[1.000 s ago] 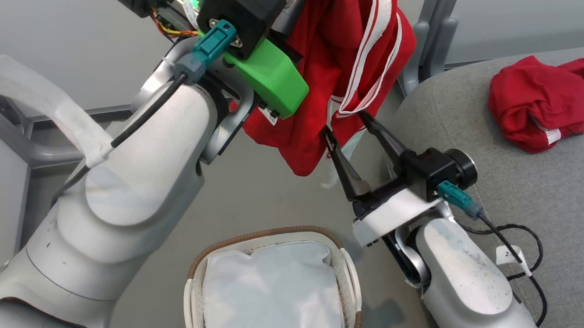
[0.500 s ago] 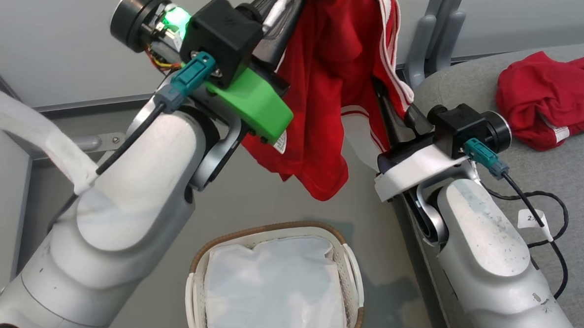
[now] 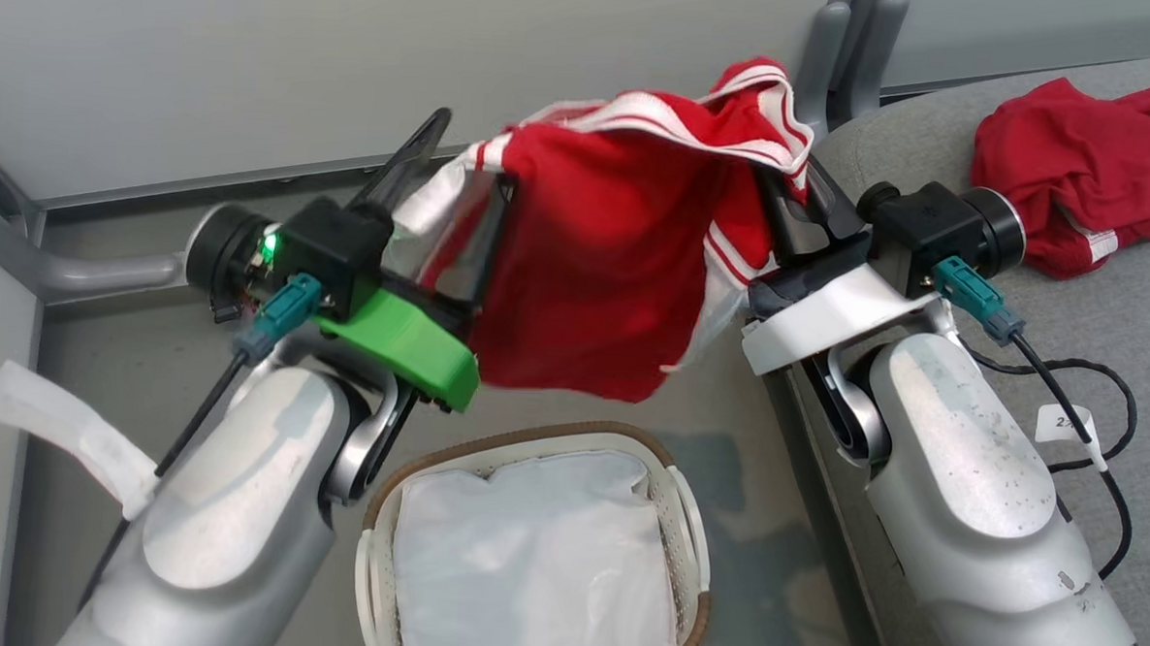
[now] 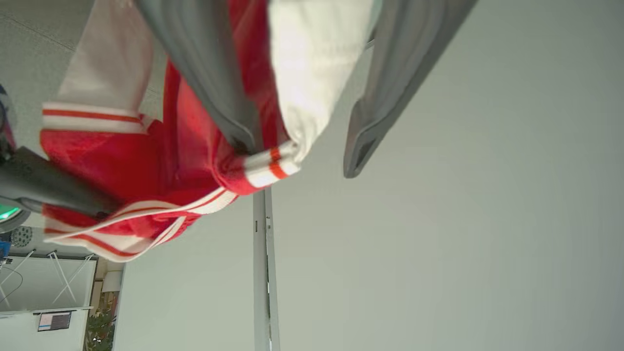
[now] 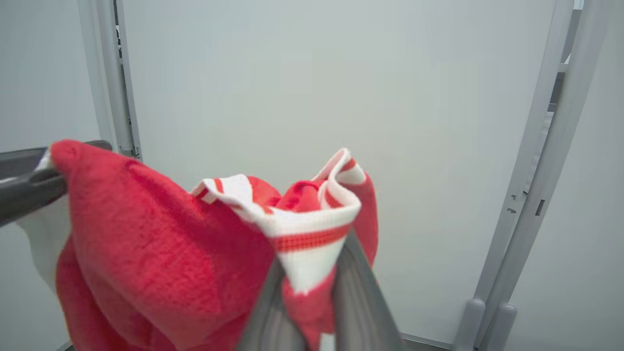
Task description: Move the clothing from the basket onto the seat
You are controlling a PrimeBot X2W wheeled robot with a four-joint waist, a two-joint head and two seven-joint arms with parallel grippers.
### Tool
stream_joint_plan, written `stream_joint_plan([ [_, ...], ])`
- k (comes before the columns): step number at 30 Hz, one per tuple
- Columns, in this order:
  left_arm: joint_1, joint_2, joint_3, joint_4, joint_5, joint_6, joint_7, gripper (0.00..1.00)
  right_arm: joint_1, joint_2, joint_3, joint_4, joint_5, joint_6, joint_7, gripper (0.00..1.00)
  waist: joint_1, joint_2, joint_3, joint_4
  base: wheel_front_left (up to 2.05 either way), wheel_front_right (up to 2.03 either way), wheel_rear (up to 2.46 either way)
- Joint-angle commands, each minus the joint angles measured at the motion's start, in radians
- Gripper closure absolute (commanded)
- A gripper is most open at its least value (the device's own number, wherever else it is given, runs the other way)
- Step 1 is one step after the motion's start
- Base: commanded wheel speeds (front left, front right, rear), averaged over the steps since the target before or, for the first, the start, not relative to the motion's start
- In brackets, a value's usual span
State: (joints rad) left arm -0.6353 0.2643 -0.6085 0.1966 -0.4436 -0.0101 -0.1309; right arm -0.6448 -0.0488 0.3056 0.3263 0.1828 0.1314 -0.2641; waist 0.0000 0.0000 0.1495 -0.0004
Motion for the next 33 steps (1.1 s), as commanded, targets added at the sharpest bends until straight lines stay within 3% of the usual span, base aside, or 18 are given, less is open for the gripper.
stream_joint_plan([
  [1,0.034,-0.001,0.007,0.015,-0.015,-0.004,-0.024,0.0,-0.002,-0.003,0.0,-0.012,-0.011,-0.001,0.0,1.0,0.0,0.0,0.001,-0.002,0.0,0.0,0.0],
  [13,0.245,-0.04,0.028,0.13,-0.033,0.018,-0.132,0.0,0.041,-0.003,-0.063,-0.089,-0.042,-0.001,0.0,1.0,0.0,0.0,0.015,-0.015,0.0,0.0,0.0],
  [28,0.378,-0.116,0.143,0.118,0.032,-0.03,-0.135,0.0,0.081,-0.003,-0.137,-0.111,-0.06,-0.001,0.0,1.0,0.0,0.0,0.024,-0.046,0.0,0.0,0.0],
  [33,0.386,-0.134,0.159,0.117,0.068,-0.049,-0.134,0.0,0.059,-0.003,-0.15,-0.118,-0.066,-0.001,0.0,1.0,0.0,0.0,0.049,-0.085,0.0,0.0,0.0],
])
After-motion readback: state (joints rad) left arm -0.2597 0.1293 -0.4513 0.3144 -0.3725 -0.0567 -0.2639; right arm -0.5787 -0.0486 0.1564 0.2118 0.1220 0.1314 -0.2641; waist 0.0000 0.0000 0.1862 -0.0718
